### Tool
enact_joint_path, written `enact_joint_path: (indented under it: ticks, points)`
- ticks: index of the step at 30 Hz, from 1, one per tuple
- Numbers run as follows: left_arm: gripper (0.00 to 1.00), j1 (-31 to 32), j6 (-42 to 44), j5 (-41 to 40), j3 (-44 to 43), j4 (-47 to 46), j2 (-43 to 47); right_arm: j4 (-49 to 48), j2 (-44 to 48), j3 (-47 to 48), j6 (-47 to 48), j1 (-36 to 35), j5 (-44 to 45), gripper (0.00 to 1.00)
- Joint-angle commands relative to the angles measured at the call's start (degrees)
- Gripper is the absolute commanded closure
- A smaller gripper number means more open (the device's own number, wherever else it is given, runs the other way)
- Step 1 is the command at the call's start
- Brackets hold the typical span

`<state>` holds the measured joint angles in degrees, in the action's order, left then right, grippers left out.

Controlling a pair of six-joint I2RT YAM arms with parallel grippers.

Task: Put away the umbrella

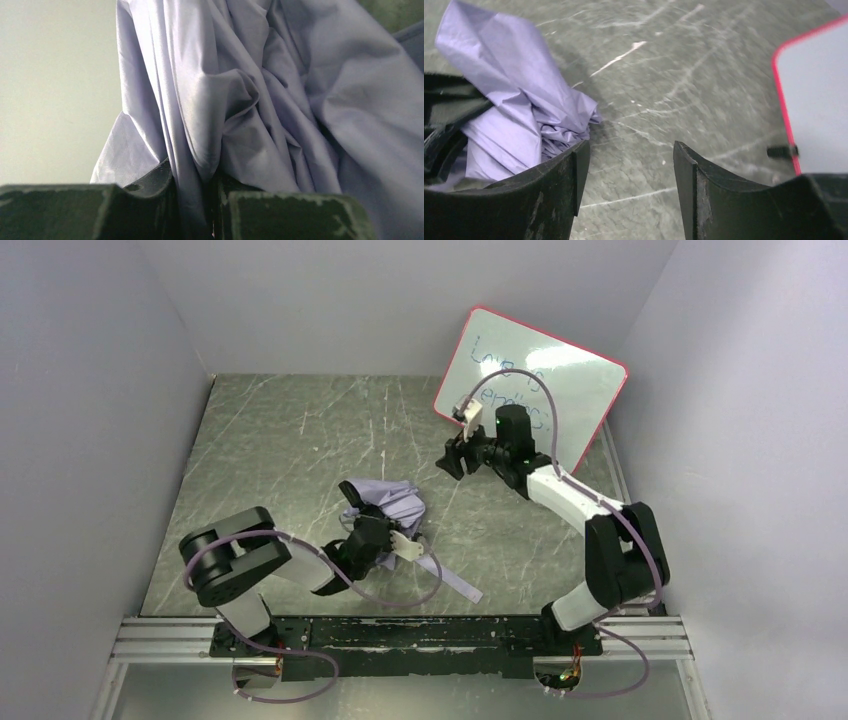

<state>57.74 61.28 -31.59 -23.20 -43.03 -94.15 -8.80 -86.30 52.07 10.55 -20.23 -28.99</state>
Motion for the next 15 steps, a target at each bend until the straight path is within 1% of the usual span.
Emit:
enact_joint_path:
  ticks: [1, 3, 5, 7, 11, 15]
  points:
    - [0.95, 3.6, 7.1, -8.2, 3.6, -9.1, -5.1, 13.5, -4.1, 6.3, 21.4, 0.4, -18.4, 0.34]
    - [0.95, 5.3, 8.9, -10.1, 4.3, -13.2, -7.4, 16.9, -5.6, 8.4, 26.8, 0.3, -22.4, 0.34]
    - [0.95, 6.8, 10.6, -11.5, 5.0, -17.7, -10.0, 19.8, -7.7, 11.6, 30.3, -0.4, -25.7, 0.34]
    - [0.95, 8.1, 12.3, -12.5, 5.5, -21.1, -12.7, 25.8, -10.5, 16.4, 35.2, -2.0, -26.9, 0.33]
    - [0.95, 9.6, 13.7, -14.0, 5.9, -25.3, -15.8, 39.6, -17.4, 24.8, 45.1, -6.8, -23.5, 0.32]
    - [0.95, 10.1, 11.9, -13.9, 5.3, -22.7, -15.2, 48.4, -22.9, 31.3, 52.0, -10.8, -21.2, 0.3]
